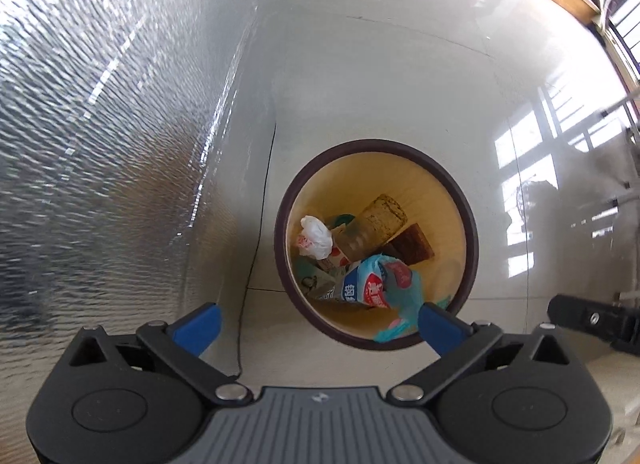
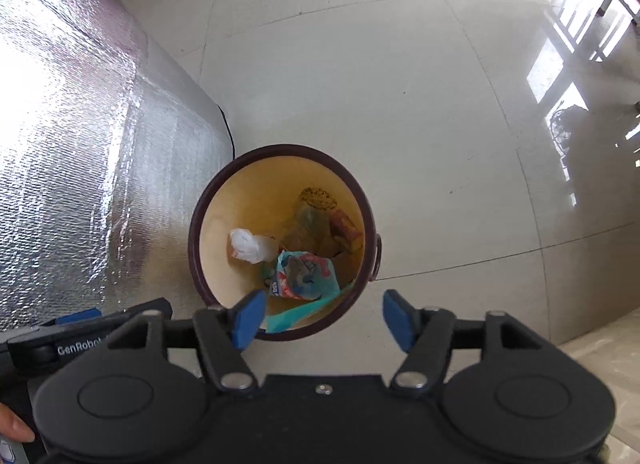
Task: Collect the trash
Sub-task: 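Move both tools back from the wastebasket toward the table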
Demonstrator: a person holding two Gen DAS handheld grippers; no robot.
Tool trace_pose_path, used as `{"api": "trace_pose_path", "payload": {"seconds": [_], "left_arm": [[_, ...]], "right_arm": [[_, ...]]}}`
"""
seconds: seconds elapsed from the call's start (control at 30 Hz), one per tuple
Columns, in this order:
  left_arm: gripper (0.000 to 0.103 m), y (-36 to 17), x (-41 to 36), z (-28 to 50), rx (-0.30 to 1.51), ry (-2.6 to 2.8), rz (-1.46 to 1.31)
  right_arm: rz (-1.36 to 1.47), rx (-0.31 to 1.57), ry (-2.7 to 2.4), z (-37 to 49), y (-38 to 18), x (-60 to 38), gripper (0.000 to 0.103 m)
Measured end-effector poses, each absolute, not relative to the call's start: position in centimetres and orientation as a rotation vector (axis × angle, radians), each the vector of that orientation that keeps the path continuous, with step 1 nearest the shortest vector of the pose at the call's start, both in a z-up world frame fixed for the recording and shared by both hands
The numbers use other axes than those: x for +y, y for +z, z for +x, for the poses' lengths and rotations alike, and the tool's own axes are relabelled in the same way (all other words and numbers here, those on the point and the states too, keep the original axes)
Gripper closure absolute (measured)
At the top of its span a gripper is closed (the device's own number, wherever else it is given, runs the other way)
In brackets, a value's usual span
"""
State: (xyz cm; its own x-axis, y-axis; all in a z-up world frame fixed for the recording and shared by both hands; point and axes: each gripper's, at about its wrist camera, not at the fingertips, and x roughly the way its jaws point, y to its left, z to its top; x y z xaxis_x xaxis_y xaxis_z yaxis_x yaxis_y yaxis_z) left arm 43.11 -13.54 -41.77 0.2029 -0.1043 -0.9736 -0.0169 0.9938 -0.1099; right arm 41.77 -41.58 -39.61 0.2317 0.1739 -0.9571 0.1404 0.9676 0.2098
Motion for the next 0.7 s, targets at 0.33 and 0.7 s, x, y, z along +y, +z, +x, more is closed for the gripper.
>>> {"api": "trace_pose_path", "payload": {"seconds": [0.33, 0.7], "left_arm": [[0.0, -36.7, -12.5, 41.0, 1.31, -0.077, -0.079], [0.0, -31.2, -11.4, 38.4, 1.244, -0.134, -0.064]], "right_arm": [[0.293, 1.256, -0.037, 38.2, -35.0, -42.2, 0.0], [0.207, 1.207, -0.063, 34.7, -30.2, -41.8, 0.0]]}}
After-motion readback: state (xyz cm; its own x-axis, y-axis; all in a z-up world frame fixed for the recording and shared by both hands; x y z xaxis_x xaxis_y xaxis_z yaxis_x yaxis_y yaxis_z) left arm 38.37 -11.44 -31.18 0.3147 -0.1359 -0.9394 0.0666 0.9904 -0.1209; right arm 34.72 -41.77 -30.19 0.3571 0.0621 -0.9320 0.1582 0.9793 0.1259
